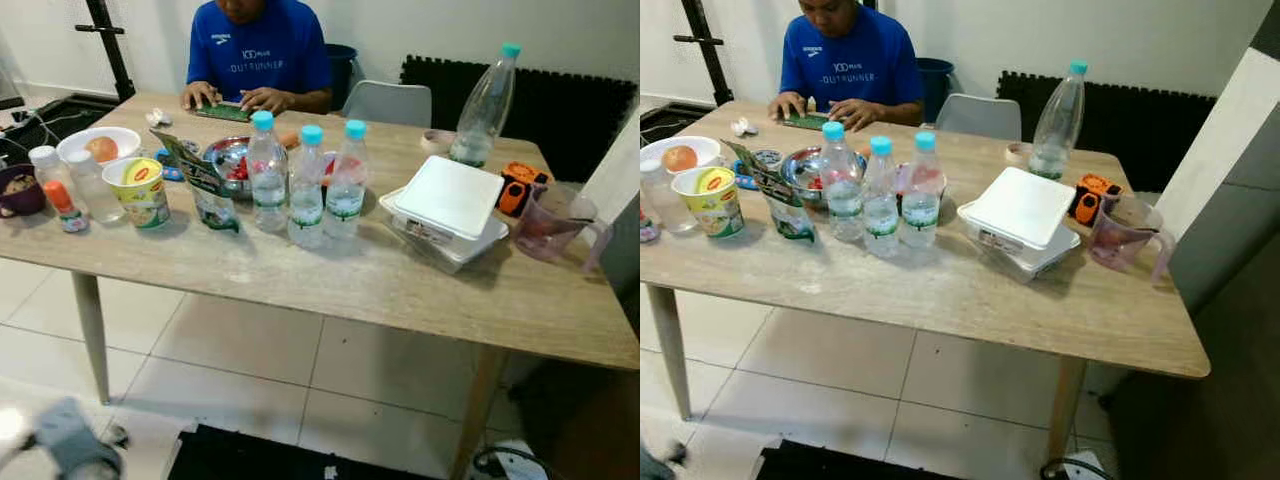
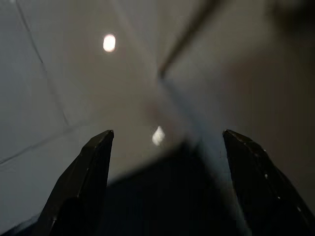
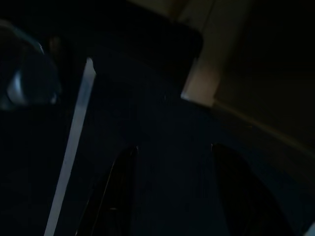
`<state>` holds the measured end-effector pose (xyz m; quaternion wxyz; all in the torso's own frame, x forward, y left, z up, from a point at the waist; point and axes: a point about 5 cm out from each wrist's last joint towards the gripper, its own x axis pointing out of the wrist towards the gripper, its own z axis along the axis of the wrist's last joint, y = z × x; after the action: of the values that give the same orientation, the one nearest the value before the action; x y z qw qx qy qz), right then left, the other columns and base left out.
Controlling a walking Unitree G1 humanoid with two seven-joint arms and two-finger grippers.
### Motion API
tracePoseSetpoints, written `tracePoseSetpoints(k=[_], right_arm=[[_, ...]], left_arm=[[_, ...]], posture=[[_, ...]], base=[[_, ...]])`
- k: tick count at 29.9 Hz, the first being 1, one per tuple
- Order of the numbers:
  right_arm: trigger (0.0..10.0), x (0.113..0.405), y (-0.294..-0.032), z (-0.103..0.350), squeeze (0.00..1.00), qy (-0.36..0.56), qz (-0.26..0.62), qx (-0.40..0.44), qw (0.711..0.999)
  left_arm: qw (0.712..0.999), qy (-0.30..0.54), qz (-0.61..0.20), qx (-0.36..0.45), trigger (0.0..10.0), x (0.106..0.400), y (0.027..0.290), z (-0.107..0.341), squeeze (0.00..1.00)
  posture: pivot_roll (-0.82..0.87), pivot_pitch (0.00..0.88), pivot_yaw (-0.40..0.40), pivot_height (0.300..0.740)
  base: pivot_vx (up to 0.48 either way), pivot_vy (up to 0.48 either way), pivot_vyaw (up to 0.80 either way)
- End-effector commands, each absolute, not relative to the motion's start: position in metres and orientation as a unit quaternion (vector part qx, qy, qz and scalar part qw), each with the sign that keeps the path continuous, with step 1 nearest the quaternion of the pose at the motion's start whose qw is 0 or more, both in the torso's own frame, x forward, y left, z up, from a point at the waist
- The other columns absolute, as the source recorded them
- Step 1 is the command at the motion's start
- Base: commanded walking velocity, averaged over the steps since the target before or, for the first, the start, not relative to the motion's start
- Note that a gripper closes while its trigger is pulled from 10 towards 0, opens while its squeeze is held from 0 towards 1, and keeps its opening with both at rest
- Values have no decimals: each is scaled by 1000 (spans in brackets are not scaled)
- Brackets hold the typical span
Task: Restocking fridge
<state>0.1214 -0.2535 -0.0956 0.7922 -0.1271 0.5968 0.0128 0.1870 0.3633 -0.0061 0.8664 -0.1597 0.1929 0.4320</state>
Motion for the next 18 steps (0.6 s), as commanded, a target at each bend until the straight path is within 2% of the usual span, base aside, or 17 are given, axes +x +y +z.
tracePoseSetpoints(k=[1, 2, 3, 5, 7, 9, 10, 11, 13, 14, 18], right_arm=[[10000, 123, -252, -95, 0, 596, 13, -130, 792], [10000, 123, -252, -95, 0, 596, 13, -130, 792], [10000, 123, -252, -95, 0, 596, 14, -130, 792], [10000, 125, -252, -95, 0, 594, 21, -138, 792], [10000, 125, -252, -95, 0, 594, 22, -139, 792], [10000, 125, -252, -95, 0, 594, 27, -145, 791], [10000, 125, -252, -95, 0, 594, 27, -145, 791], [10000, 125, -252, -95, 0, 595, 28, -146, 790], [10000, 125, -251, -95, 0, 595, 28, -147, 790], [10000, 124, -249, -96, 0, 596, 30, -148, 789], [10000, 123, -246, -97, 0, 597, 35, -146, 788]], left_arm=[[871, 119, 438, -186, 10000, 199, 376, 15, 0], [871, 119, 438, -186, 10000, 199, 376, 15, 0], [881, 83, 429, -183, 10000, 209, 382, 30, 0], [907, -15, 401, -132, 10000, 240, 402, 87, 0], [908, -30, 398, -126, 10000, 244, 405, 95, 0], [917, -100, 370, -112, 10000, 262, 409, 134, 0], [917, -100, 370, -112, 10000, 262, 409, 134, 0], [922, -138, 346, -109, 10000, 271, 409, 153, 0], [926, -170, 321, -106, 10000, 278, 406, 169, 0], [942, -223, 239, -77, 10000, 297, 389, 199, 0], [960, -232, 151, -44, 10000, 316, 362, 209, 0]], posture=[[-23, 0, -73, 740], [-23, 0, -73, 740], [-23, 0, -73, 740], [-29, 5, -76, 740], [-29, 5, -76, 740], [-30, 5, -76, 740], [-30, 5, -76, 740], [-30, 5, -76, 740], [-26, 10, -71, 740], [-23, 13, -66, 740], [-26, 16, -61, 740]], base=[[0, 0, 0], [0, 0, 0], [0, 0, 0], [0, 0, 0], [0, 0, 0], [0, 0, 0], [0, 0, 0], [0, 0, 0], [0, 0, 0], [0, 0, 0], [0, 0, 0]])
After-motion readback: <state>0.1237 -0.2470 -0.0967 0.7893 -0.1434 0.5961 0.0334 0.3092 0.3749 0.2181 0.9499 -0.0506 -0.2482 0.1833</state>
